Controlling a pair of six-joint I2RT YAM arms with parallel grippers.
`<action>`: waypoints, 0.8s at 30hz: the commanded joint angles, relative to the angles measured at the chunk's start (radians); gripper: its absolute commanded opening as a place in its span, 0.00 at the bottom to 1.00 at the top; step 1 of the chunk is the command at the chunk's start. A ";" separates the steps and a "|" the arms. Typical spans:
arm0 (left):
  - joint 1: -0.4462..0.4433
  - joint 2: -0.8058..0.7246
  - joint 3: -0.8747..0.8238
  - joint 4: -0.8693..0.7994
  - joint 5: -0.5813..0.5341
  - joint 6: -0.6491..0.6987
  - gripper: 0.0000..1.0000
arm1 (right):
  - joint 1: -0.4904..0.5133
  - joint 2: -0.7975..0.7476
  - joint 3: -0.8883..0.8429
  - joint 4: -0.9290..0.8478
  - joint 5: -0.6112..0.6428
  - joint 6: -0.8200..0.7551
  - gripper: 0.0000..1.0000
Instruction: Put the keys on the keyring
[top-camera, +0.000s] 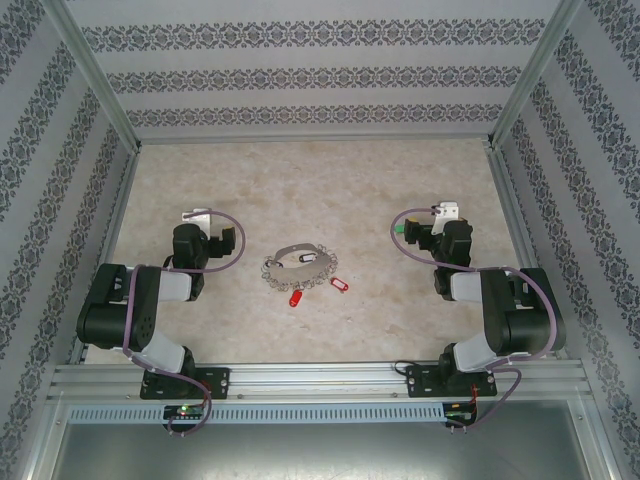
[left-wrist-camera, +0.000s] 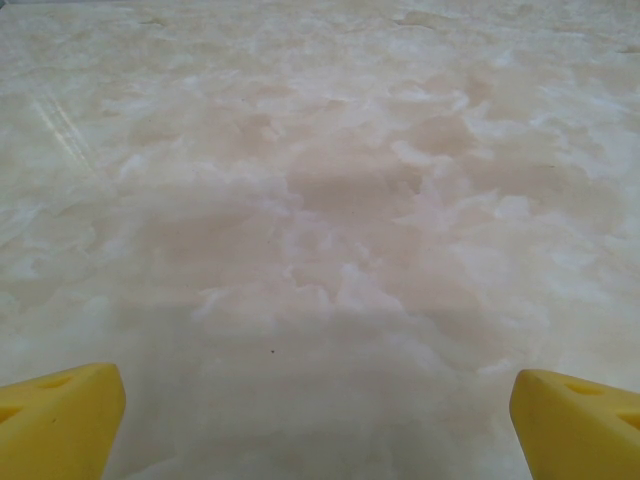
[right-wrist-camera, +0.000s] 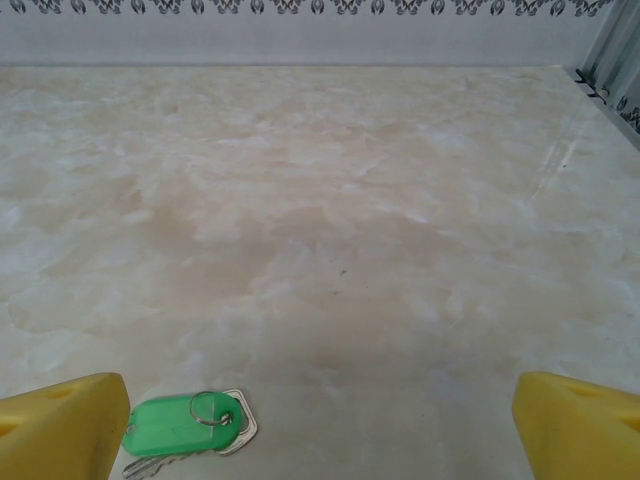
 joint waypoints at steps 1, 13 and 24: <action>0.017 0.011 0.018 0.045 0.015 0.015 0.99 | 0.005 0.000 0.014 0.037 0.019 0.008 0.98; 0.017 -0.084 0.059 -0.114 -0.089 -0.028 0.99 | -0.065 -0.192 -0.005 -0.095 0.052 0.109 0.98; 0.018 -0.374 0.495 -1.260 -0.053 -0.639 0.99 | 0.024 -0.434 0.398 -0.926 -0.008 0.120 0.87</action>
